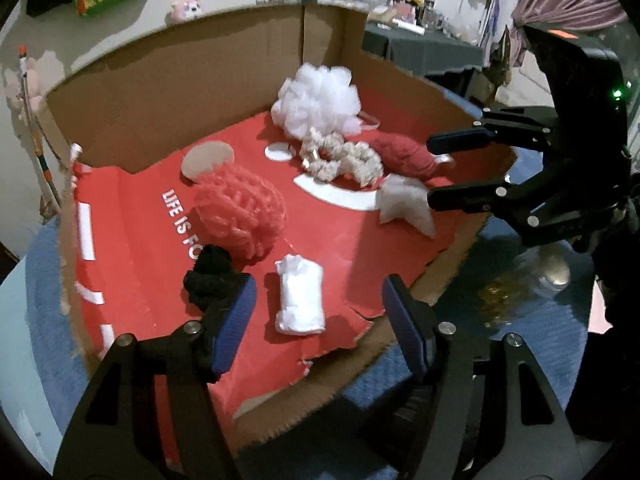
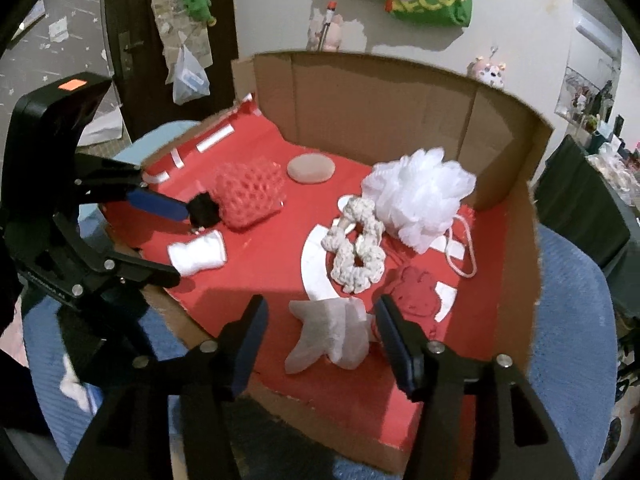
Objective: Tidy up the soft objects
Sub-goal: 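Move both grippers back to the blanket toward the fluffy star and tissue pack, then grasp the white fluffy star with the left gripper while the right gripper grasps the blue tissue pack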
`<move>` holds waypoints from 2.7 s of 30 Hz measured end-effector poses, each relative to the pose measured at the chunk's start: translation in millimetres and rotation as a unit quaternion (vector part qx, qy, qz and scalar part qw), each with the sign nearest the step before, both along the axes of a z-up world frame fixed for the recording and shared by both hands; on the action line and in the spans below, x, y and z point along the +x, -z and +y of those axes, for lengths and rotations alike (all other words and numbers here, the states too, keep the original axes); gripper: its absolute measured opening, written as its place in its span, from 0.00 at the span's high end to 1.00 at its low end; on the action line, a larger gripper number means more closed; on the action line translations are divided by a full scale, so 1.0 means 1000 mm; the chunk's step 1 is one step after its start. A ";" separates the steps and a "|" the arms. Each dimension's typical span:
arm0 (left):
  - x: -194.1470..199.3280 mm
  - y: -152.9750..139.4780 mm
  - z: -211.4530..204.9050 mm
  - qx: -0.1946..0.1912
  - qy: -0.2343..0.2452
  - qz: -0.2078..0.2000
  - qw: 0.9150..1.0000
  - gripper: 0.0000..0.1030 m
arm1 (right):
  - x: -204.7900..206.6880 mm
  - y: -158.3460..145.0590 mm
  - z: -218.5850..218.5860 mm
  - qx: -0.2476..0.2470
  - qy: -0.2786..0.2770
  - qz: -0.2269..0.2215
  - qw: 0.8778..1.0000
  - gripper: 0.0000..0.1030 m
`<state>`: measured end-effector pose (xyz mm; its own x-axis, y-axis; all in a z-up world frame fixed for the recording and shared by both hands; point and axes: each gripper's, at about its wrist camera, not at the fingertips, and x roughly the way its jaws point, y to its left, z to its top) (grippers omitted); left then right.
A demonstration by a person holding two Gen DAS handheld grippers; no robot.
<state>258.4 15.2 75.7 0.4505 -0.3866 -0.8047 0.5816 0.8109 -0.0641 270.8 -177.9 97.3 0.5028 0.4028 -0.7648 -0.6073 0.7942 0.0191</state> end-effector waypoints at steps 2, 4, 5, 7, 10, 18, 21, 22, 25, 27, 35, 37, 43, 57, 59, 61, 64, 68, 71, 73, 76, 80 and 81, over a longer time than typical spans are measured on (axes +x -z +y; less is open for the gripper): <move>-0.007 -0.009 0.002 -0.006 -0.004 -0.012 1.000 0.30 | -0.008 -0.009 -0.002 0.003 0.004 -0.011 1.000 0.33; -0.017 -0.019 0.002 -0.014 -0.009 -0.029 0.999 0.30 | -0.019 -0.022 -0.004 0.010 0.009 -0.024 1.000 0.30; -0.024 -0.025 0.003 -0.019 -0.010 -0.037 0.999 0.29 | -0.022 -0.026 -0.005 0.013 0.010 -0.027 0.999 0.29; -0.036 -0.034 0.002 -0.026 -0.013 -0.051 0.998 0.26 | -0.034 -0.040 -0.009 0.021 0.017 -0.043 0.999 0.24; -0.056 -0.049 0.002 -0.040 -0.018 -0.078 0.996 0.26 | -0.054 -0.058 -0.015 0.033 0.028 -0.064 0.997 0.15; -0.115 -0.080 0.000 -0.076 -0.024 -0.135 0.988 0.19 | -0.111 -0.095 -0.025 0.048 0.046 -0.123 0.990 0.03; -0.135 -0.090 -0.002 -0.087 -0.029 -0.155 0.984 0.18 | -0.133 -0.104 -0.029 0.053 0.054 -0.142 0.987 0.00; -0.142 -0.093 -0.001 -0.094 -0.032 -0.162 0.982 0.16 | -0.141 -0.106 -0.030 0.054 0.058 -0.149 0.986 0.00; -0.163 -0.099 -0.001 -0.109 -0.046 -0.182 0.976 0.15 | -0.163 -0.110 -0.033 0.053 0.074 -0.164 0.982 0.00; -0.176 -0.101 -0.001 -0.115 -0.053 -0.197 0.972 0.15 | -0.176 -0.110 -0.035 0.057 0.083 -0.172 0.980 0.00; -0.226 -0.089 -0.004 -0.123 -0.094 -0.238 0.959 0.14 | -0.229 -0.094 -0.046 0.076 0.145 -0.204 0.965 0.00; -0.237 -0.082 -0.006 -0.122 -0.102 -0.249 0.955 0.14 | -0.242 -0.084 -0.046 0.080 0.157 -0.210 0.962 0.00; -0.257 -0.056 -0.007 -0.127 -0.123 -0.239 0.955 0.14 | -0.262 -0.052 -0.043 0.092 0.174 -0.203 0.959 0.00; -0.250 0.017 0.002 -0.118 -0.193 -0.159 0.961 0.14 | -0.255 0.026 -0.041 0.094 0.198 -0.119 0.968 0.00; -0.248 0.022 0.004 -0.115 -0.196 -0.151 0.962 0.14 | -0.253 0.030 -0.041 0.094 0.197 -0.112 0.969 0.00; -0.246 0.026 0.006 -0.111 -0.200 -0.147 0.962 0.14 | -0.250 0.034 -0.041 0.097 0.193 -0.102 0.971 0.00; -0.243 0.029 0.011 -0.108 -0.204 -0.142 0.963 0.14 | -0.245 0.035 -0.037 0.094 0.184 -0.099 0.973 0.00; -0.234 0.032 0.019 -0.109 -0.194 -0.122 0.967 0.14 | -0.236 0.037 -0.027 0.095 0.158 -0.089 0.979 0.00; -0.226 0.034 0.024 -0.097 -0.187 -0.110 0.971 0.14 | -0.225 0.037 -0.017 0.097 0.128 -0.073 0.984 0.00; -0.219 0.036 0.026 -0.089 -0.178 -0.099 0.975 0.14 | -0.215 0.036 -0.008 0.098 0.100 -0.060 0.988 0.00; -0.209 0.038 0.028 -0.081 -0.160 -0.086 0.980 0.14 | -0.202 0.037 0.006 0.093 0.067 -0.043 0.992 0.07; -0.196 0.042 0.028 -0.060 -0.128 -0.070 0.987 0.23 | -0.185 0.043 0.025 0.074 0.026 -0.017 0.997 0.18; -0.192 0.044 0.029 -0.058 -0.121 -0.065 0.989 0.26 | -0.181 0.045 0.029 0.069 0.018 -0.012 0.997 0.23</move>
<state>66.3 43.8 31.8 0.6374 -0.3414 -0.6908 0.3811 0.9188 -0.1025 89.4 -149.1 52.1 0.5361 0.4846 -0.6912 -0.5793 0.8067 0.1163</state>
